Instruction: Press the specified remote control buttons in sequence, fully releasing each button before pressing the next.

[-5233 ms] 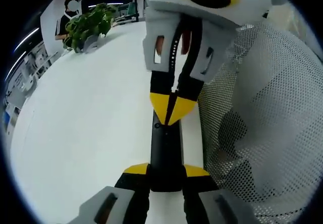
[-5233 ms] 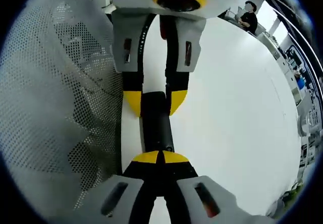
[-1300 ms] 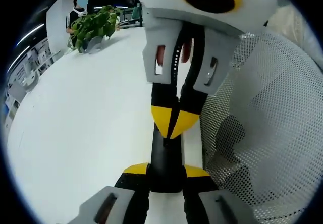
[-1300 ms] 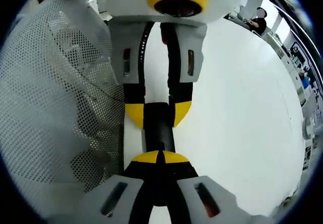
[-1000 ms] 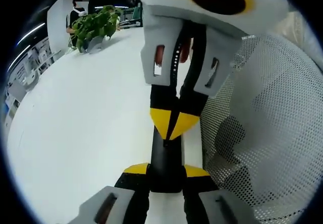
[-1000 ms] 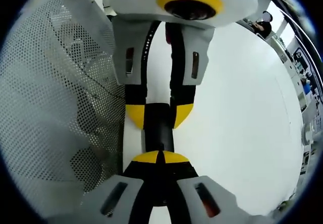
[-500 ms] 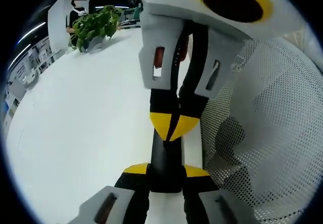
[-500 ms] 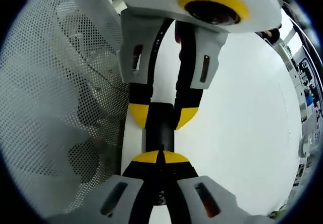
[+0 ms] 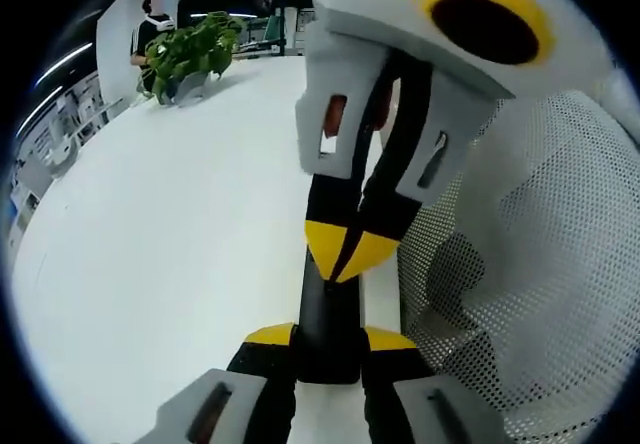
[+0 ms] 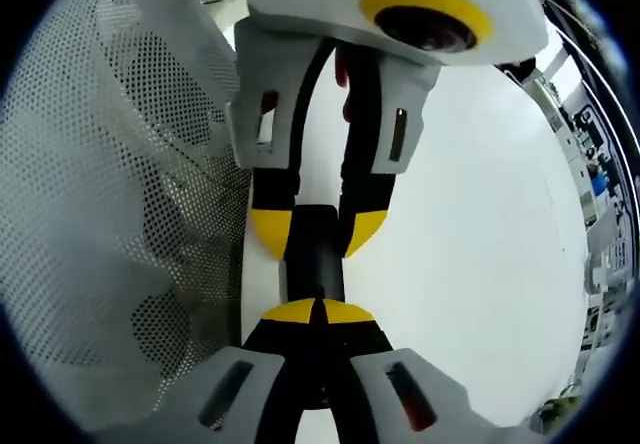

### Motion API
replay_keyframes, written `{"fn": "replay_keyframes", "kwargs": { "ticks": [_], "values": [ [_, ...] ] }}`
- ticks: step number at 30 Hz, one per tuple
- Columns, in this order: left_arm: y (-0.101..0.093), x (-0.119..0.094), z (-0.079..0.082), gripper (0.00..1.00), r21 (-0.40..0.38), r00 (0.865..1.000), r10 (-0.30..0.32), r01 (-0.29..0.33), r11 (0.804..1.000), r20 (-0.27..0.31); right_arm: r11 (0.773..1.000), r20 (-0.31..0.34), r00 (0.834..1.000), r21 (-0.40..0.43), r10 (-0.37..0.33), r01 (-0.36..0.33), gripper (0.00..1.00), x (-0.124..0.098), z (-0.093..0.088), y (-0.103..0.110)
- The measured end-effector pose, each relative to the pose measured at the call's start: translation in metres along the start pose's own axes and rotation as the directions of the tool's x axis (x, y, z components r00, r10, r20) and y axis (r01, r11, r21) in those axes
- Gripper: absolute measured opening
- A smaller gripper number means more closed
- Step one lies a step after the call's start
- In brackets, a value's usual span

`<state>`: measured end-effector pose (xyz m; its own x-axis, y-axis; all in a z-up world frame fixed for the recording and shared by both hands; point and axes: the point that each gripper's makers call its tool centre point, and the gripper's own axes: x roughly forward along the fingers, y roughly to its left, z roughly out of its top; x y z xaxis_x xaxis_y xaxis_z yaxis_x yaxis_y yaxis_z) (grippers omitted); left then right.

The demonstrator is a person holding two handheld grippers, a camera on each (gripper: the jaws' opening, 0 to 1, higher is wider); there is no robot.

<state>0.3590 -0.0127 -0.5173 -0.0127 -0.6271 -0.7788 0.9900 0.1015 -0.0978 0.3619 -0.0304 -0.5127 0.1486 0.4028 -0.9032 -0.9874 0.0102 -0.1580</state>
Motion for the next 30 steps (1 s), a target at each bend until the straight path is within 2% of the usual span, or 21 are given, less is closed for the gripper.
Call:
{"fn": "replay_keyframes", "kwargs": {
  "ticks": [4,6,7,10,15,21,25,30],
  "values": [
    [0.000,0.000,0.000,0.24,-0.001,1.000,0.000,0.000,1.000,0.001,0.999,0.045,0.998,-0.027,-0.043,0.044,0.00,-0.001,0.002,0.000],
    [0.000,0.000,0.000,0.24,-0.002,1.000,0.000,0.000,1.000,0.003,0.991,0.086,0.993,-0.105,-0.076,0.085,0.00,0.000,0.008,0.000],
    [0.000,-0.001,0.000,0.24,-0.006,1.000,-0.001,0.001,1.000,0.005,0.986,0.087,0.992,-0.133,-0.093,0.104,0.00,0.001,0.008,-0.001],
    [0.000,0.000,0.000,0.24,-0.006,1.000,0.000,0.000,1.000,0.007,0.982,0.078,0.993,-0.162,-0.087,0.099,0.00,0.001,0.009,0.001],
    [0.000,0.000,0.000,0.24,-0.005,1.000,-0.001,0.001,1.000,0.007,0.985,0.066,0.997,-0.162,-0.045,0.055,0.00,0.000,0.010,-0.001],
    [0.000,0.000,0.000,0.24,-0.006,1.000,-0.001,0.001,1.000,0.008,0.984,-0.002,0.999,-0.176,0.040,-0.040,0.00,0.002,0.011,-0.001],
    [0.000,-0.001,0.000,0.24,-0.006,1.000,-0.001,0.001,1.000,0.009,0.987,-0.022,0.995,-0.120,0.101,-0.103,0.00,0.004,0.010,-0.002],
    [0.000,-0.001,0.000,0.24,-0.007,1.000,-0.002,0.003,1.000,0.009,0.991,0.011,0.992,-0.051,0.128,-0.127,0.00,0.004,0.009,-0.003]
  ]
}}
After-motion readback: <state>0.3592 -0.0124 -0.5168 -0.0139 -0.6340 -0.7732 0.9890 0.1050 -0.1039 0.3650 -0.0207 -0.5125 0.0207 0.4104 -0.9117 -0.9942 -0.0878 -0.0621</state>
